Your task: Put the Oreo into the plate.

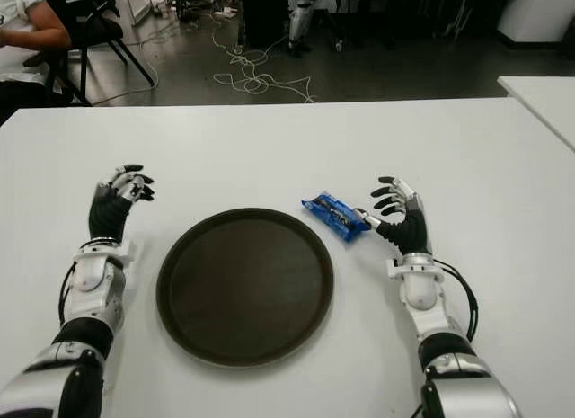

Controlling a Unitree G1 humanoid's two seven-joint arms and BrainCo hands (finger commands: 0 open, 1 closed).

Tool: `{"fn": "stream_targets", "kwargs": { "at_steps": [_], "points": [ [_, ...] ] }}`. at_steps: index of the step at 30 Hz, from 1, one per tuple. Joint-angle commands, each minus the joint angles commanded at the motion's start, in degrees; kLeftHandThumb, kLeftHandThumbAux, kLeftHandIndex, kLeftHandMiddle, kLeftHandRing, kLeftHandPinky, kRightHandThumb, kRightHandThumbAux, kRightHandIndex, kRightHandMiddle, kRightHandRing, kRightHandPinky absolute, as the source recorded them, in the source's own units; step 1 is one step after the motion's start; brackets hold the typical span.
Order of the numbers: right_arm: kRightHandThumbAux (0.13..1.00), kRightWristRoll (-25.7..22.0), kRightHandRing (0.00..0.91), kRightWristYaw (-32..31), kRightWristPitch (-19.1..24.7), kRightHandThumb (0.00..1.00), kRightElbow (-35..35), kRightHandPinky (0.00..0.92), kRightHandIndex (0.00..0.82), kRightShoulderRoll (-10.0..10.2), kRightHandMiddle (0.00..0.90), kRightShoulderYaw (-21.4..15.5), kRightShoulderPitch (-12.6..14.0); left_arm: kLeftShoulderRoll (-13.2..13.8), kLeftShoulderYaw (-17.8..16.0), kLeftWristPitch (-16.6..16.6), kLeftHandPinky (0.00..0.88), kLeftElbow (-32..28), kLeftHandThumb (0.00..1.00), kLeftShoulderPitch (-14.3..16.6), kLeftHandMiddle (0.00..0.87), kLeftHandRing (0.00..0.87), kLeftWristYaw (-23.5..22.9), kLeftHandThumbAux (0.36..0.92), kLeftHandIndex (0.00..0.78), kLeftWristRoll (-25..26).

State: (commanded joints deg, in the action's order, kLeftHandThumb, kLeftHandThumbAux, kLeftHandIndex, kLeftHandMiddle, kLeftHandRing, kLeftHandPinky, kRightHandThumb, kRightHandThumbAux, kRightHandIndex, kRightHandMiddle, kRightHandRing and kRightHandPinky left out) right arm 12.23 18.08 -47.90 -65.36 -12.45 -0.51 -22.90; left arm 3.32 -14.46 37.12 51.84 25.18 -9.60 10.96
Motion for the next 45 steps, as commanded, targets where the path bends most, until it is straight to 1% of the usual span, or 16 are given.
{"fn": "stream_targets", "kwargs": {
  "at_steps": [3,7,13,19,20,22,25,29,31,33,35,39,41,43,44,45],
  "points": [
    [0.793,0.2,0.481,0.2,-0.3,0.13,-0.1,0.508,0.295,-0.1,0.445,0.3,0.0,-0.3,0.2,-0.8,0.477,-2.0,0.938,-0.7,0.509,0.512,0.2,0.658,0.359,0.0],
    [0.815,0.5,0.486,0.5,-0.6,0.148,-0.2,0.513,0.299,-0.3,0.454,0.5,0.0,-0.7,0.5,-1.4,0.487,-5.2,0.935,-1.9,0.498,0.518,0.6,0.661,0.348,-0.2],
    [0.817,1.4,0.488,1.0,-0.7,0.134,-0.5,0.509,0.311,-0.4,0.461,0.8,-0.2,-1.5,1.2,-2.7,0.516,-12.4,0.931,-3.8,0.49,0.531,1.1,0.665,0.336,-0.6],
    [0.822,1.6,0.487,1.4,-0.9,0.125,-1.1,0.504,0.325,-0.6,0.463,0.9,-0.4,-1.4,2.0,-2.5,0.536,-16.0,0.932,-4.5,0.492,0.539,1.2,0.665,0.333,-1.1],
    [0.823,1.7,0.487,1.4,-0.9,0.12,-1.2,0.503,0.325,-0.6,0.463,0.9,-0.5,-1.4,2.2,-2.9,0.538,-16.9,0.932,-4.6,0.492,0.54,1.4,0.665,0.333,-1.2],
    [0.819,1.7,0.487,1.4,-0.9,0.119,-1.3,0.503,0.317,-0.7,0.462,0.9,-0.5,-1.4,2.6,-3.6,0.535,-18.4,0.937,-4.7,0.463,0.521,1.7,0.66,0.381,-1.4],
    [0.811,1.6,0.486,1.4,-0.8,0.121,-1.5,0.499,0.31,-0.7,0.461,0.9,-0.6,-1.4,3.2,-5.6,0.527,-21.1,0.932,-4.5,0.474,0.538,2.9,0.665,0.346,-2.1],
    [0.8,1.8,0.487,1.5,-0.5,0.122,-1.6,0.497,0.308,-0.7,0.46,1.1,-0.7,-1.3,4.1,-8.9,0.532,-23.8,0.929,-2.7,0.476,0.546,4.9,0.668,0.331,-3.4],
    [0.796,2.0,0.489,1.7,-0.3,0.115,-1.9,0.5,0.307,-0.8,0.46,1.2,-0.8,-0.6,4.1,-10.0,0.531,-22.3,0.928,-0.6,0.475,0.548,5.5,0.669,0.328,-3.9],
    [0.794,2.3,0.491,2.2,-0.1,0.108,-2.0,0.505,0.308,-0.9,0.462,1.3,-0.9,0.6,3.7,-10.5,0.526,-18.4,0.927,1.9,0.474,0.549,5.4,0.669,0.326,-4.1],
    [0.794,2.6,0.491,2.7,0.1,0.104,-2.1,0.508,0.31,-0.9,0.463,1.5,-1.0,1.4,3.5,-10.5,0.519,-15.1,0.927,3.2,0.474,0.548,5.2,0.67,0.325,-4.2],
    [0.796,2.8,0.492,3.2,0.1,0.116,-2.2,0.513,0.31,-0.9,0.462,1.6,-1.0,2.2,3.4,-10.2,0.514,-10.5,0.926,4.8,0.47,0.551,4.7,0.671,0.321,-4.1],
    [0.797,2.8,0.49,3.4,0.2,0.127,-2.2,0.513,0.308,-0.9,0.46,1.5,-1.0,3.0,2.9,-10.1,0.514,-5.5,0.925,6.5,0.469,0.553,4.0,0.672,0.319,-3.5],
    [0.798,2.8,0.485,3.6,0.3,0.145,-2.3,0.513,0.304,-0.8,0.455,1.4,-1.0,3.4,2.6,-11.1,0.524,-3.2,0.925,7.9,0.466,0.556,3.6,0.673,0.317,-3.1],
    [0.799,2.8,0.485,3.6,0.4,0.149,-2.4,0.515,0.304,-0.8,0.455,1.4,-1.1,3.5,2.5,-11.4,0.53,-2.4,0.929,8.3,0.444,0.544,3.4,0.668,0.357,-2.9],
    [0.799,2.8,0.485,3.5,0.7,0.15,-2.5,0.515,0.304,-0.9,0.455,1.4,-1.1,3.9,2.1,-12.3,0.532,-0.5,0.931,9.3,0.435,0.54,3.3,0.667,0.371,-2.5]
  ]
}}
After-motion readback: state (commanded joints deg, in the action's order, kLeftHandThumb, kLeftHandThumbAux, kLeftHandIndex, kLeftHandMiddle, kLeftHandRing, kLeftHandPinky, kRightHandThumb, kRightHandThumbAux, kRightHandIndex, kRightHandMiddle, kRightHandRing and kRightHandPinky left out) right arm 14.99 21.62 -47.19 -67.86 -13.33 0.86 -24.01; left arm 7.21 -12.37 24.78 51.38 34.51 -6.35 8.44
